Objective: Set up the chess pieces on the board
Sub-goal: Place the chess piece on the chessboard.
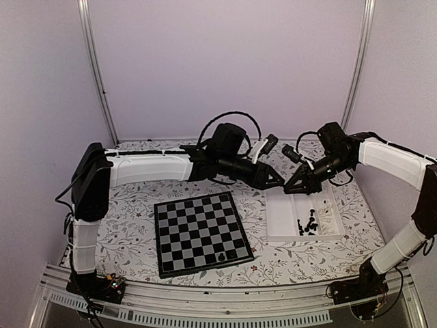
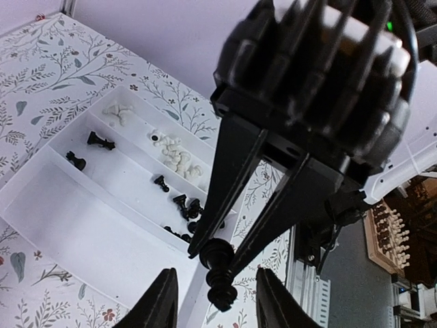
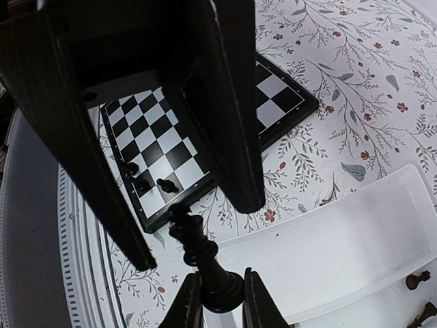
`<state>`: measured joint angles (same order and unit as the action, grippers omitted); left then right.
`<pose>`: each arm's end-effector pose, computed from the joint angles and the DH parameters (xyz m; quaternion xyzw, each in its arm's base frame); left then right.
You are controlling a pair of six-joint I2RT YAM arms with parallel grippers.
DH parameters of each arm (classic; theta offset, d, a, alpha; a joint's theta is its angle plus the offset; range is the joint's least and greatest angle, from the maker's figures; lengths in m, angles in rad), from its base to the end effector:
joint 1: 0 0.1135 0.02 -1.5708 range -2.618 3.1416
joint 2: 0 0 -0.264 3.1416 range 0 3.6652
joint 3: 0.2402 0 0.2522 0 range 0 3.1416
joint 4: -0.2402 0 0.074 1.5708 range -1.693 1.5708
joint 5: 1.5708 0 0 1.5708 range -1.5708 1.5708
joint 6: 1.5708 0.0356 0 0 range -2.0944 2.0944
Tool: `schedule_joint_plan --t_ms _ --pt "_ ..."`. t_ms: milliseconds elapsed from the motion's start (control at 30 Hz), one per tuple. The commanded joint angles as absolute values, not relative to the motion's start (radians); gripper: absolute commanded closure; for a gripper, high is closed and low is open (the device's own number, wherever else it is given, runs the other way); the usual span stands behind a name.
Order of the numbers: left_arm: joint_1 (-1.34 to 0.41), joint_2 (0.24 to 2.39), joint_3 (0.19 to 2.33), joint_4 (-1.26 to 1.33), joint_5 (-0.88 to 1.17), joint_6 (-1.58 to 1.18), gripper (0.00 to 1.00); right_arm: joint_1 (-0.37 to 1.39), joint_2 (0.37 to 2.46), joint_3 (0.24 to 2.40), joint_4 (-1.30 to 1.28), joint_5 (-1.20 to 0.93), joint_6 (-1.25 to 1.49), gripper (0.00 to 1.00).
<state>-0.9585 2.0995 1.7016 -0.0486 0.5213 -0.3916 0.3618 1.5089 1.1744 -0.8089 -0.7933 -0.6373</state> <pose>0.2710 -0.4168 0.2566 0.3605 0.7465 -0.4921 0.2658 0.2676 0.1284 0.2632 -0.5037 0.7520 0.3471 0.2456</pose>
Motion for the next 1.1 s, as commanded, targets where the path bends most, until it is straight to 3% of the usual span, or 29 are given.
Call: schedule_joint_plan --t_ms 0,300,400,467,600,1067 --pt "-0.969 2.125 1.732 -0.057 0.550 -0.394 0.61 0.371 1.508 1.177 -0.824 -0.810 -0.649 0.88" --pt "-0.970 2.132 1.736 -0.062 0.548 -0.390 0.76 0.376 1.505 1.175 -0.817 -0.815 -0.641 0.87" --pt "-0.969 2.117 1.732 -0.074 0.530 -0.371 0.83 0.376 1.503 1.172 -0.817 -0.812 -0.641 0.81" --pt "-0.968 2.097 1.734 -0.110 0.504 -0.344 0.85 0.377 1.494 1.168 -0.814 -0.804 -0.644 0.71" --pt "-0.965 2.013 1.743 -0.278 0.407 -0.240 0.87 0.367 1.441 1.126 -0.815 -0.754 -0.681 0.56" --pt "-1.006 1.599 1.505 -0.860 0.083 -0.107 0.88 0.308 1.398 0.908 -0.593 -0.661 -0.645 0.49"
